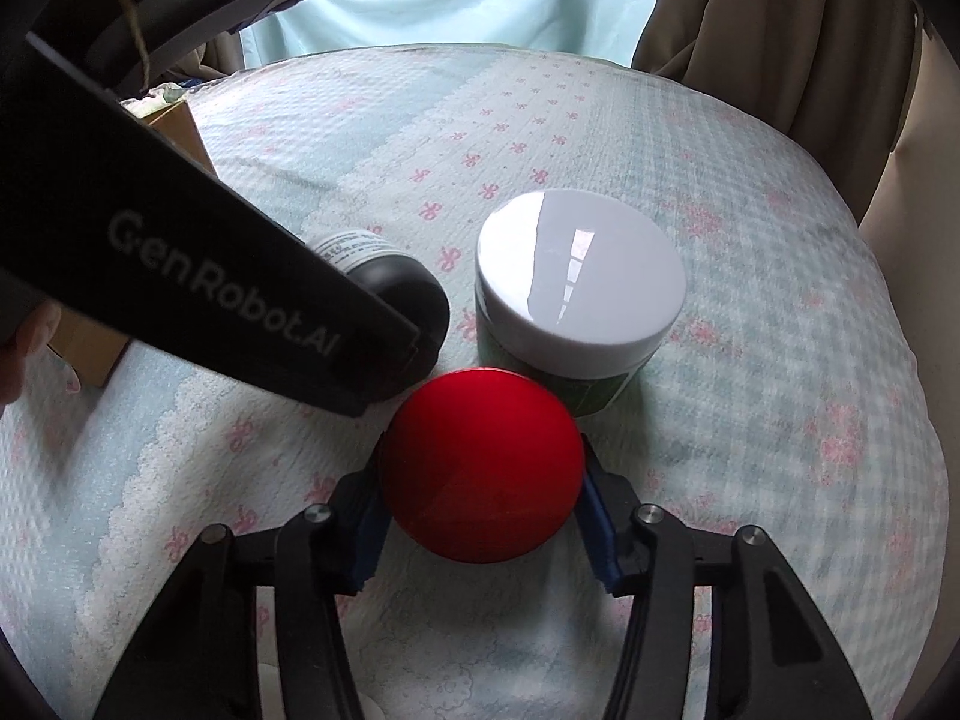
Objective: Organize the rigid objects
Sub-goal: 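Grasp the white black-lidded jar with the left tool while the right tool grasps the red-lidded jar, then carry the white jar with the left tool while the right tool carries the red-lidded jar over the box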
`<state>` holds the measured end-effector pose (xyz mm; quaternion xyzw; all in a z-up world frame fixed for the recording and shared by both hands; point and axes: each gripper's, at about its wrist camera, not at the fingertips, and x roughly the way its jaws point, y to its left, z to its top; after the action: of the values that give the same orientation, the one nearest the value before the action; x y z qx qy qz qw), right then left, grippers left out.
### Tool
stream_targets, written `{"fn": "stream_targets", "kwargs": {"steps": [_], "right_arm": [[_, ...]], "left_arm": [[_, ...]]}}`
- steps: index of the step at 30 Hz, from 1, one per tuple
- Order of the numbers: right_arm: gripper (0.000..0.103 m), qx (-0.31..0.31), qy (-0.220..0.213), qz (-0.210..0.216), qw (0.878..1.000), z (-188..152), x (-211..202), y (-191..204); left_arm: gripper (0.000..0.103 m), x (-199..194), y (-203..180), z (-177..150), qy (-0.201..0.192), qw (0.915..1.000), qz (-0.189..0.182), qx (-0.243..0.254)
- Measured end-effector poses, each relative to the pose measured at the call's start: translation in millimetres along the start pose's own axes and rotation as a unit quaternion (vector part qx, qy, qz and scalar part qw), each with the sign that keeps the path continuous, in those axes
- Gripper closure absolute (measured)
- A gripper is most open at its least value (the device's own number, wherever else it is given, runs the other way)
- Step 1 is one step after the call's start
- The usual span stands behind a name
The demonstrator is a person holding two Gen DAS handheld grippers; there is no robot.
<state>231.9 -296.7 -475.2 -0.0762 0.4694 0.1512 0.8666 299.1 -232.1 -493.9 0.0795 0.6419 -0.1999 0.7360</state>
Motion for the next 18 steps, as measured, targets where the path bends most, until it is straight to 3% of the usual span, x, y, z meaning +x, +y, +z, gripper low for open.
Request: {"fn": "stream_targets", "kwargs": {"steps": [8, 18], "right_arm": [[0.053, 0.000, 0.002, -0.006, 1.000, -7, -22, 4], [0.053, 0.025, -0.019, -0.020, 0.999, 18, -104, -1]], "left_arm": [[0.057, -27, 8, -10, -0.020, 0.9996, -0.010, -0.019], [0.057, -122, 9, -29, -0.069, 0.9960, -0.027, -0.050]]}}
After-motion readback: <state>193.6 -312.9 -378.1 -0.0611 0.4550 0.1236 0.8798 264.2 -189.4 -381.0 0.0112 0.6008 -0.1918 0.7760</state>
